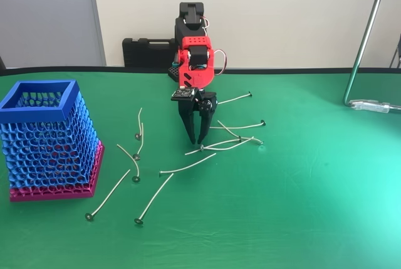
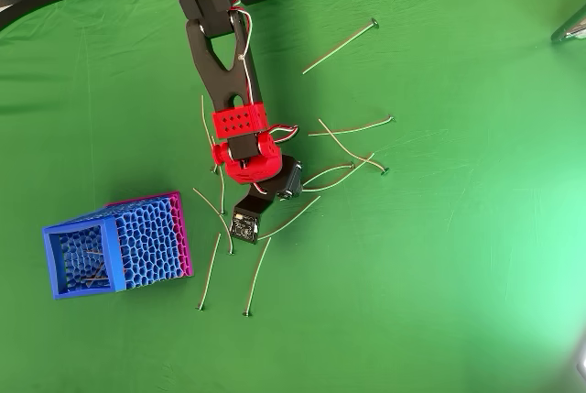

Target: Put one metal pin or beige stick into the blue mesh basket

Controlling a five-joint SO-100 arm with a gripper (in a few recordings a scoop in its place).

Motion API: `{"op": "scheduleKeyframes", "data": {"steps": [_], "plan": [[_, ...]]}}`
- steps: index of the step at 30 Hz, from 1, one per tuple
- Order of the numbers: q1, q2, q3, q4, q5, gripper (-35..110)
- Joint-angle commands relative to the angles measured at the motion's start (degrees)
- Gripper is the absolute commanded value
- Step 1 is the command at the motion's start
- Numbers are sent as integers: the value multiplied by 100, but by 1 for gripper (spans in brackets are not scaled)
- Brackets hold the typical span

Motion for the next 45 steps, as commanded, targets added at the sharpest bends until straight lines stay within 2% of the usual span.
{"op": "scheduleKeyframes", "data": {"steps": [1,45], "plan": [[0,44,-229,0,-70,10],[-105,-26,-589,44,-105,10]]}}
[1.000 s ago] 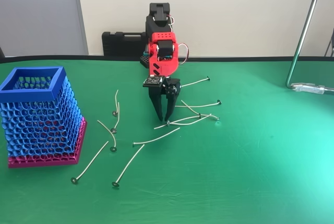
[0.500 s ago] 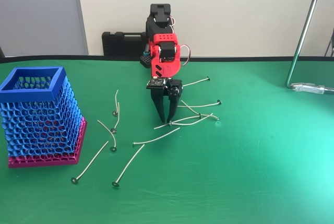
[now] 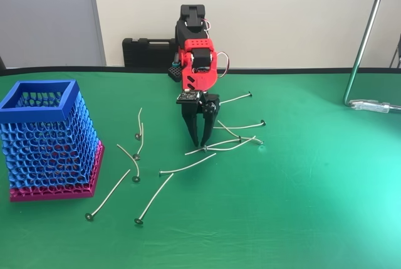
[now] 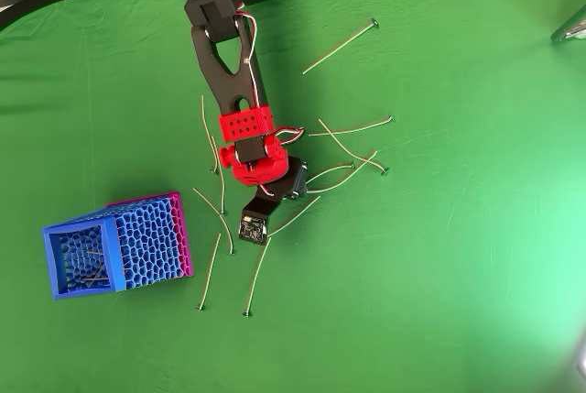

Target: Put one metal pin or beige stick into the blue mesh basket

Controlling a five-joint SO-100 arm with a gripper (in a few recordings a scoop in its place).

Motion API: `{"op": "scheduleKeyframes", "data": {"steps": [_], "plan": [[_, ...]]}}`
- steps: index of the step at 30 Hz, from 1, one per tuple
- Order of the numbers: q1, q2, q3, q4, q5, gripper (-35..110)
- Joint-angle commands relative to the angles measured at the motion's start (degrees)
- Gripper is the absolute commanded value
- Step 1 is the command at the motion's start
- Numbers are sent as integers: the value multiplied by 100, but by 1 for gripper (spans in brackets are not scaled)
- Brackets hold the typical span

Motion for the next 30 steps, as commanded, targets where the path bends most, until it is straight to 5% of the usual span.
{"op": "scheduleKeyframes", "data": {"steps": [1,30], "plan": [[9,237,-316,9,-9,10],[-272,-193,-492,18,70,10]]}}
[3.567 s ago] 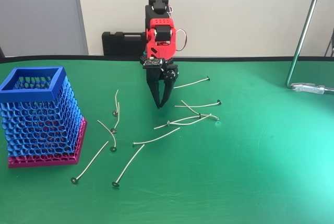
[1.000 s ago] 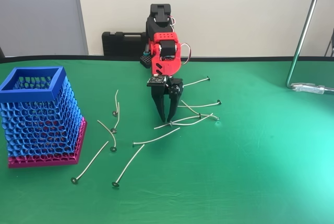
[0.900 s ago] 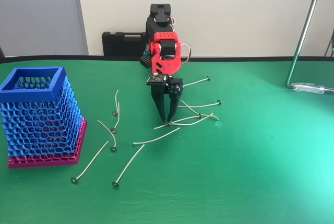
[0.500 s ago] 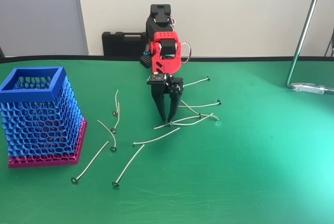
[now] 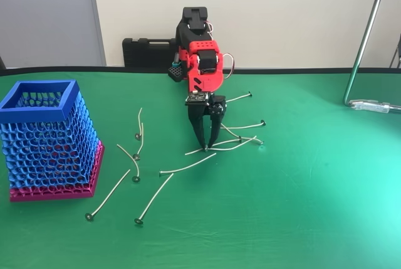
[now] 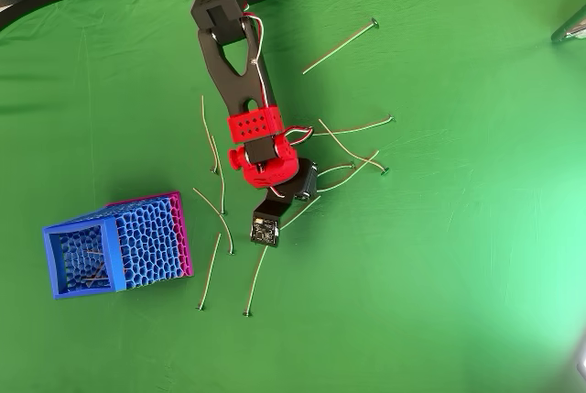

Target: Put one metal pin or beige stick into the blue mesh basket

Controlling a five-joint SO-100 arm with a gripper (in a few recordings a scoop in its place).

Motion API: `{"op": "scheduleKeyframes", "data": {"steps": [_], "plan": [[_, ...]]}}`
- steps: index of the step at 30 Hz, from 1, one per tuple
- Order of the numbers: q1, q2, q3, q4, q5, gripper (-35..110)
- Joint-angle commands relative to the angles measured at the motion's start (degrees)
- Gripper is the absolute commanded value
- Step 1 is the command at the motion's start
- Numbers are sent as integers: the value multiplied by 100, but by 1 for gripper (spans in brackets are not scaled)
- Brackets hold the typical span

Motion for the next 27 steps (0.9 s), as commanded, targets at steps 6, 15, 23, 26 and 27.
{"op": "scheduleKeyframes", "data": {"steps": [6,15,23,26,27], "plan": [[-53,97,-123,18,114,10],[-9,141,-123,167,132,10],[79,202,-202,220,88,10],[114,246,-202,255,70,10],[132,264,-202,255,70,10]]}}
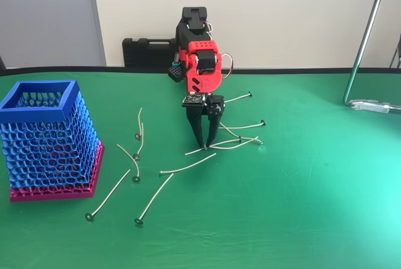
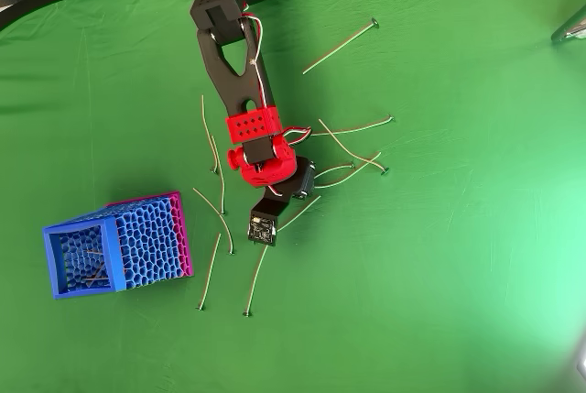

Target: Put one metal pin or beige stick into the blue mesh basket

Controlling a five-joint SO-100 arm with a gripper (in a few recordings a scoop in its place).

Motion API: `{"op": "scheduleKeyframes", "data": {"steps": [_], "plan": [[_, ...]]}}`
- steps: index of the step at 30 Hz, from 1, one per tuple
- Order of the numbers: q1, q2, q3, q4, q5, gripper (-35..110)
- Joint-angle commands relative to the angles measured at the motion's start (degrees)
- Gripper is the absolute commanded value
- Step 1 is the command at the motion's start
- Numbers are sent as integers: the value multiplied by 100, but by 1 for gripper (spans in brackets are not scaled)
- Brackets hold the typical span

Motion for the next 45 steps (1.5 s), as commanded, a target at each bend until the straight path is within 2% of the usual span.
{"op": "scheduleKeyframes", "data": {"steps": [1,45], "plan": [[62,281,-185,26,-26,10],[-123,237,18,26,123,9]]}}
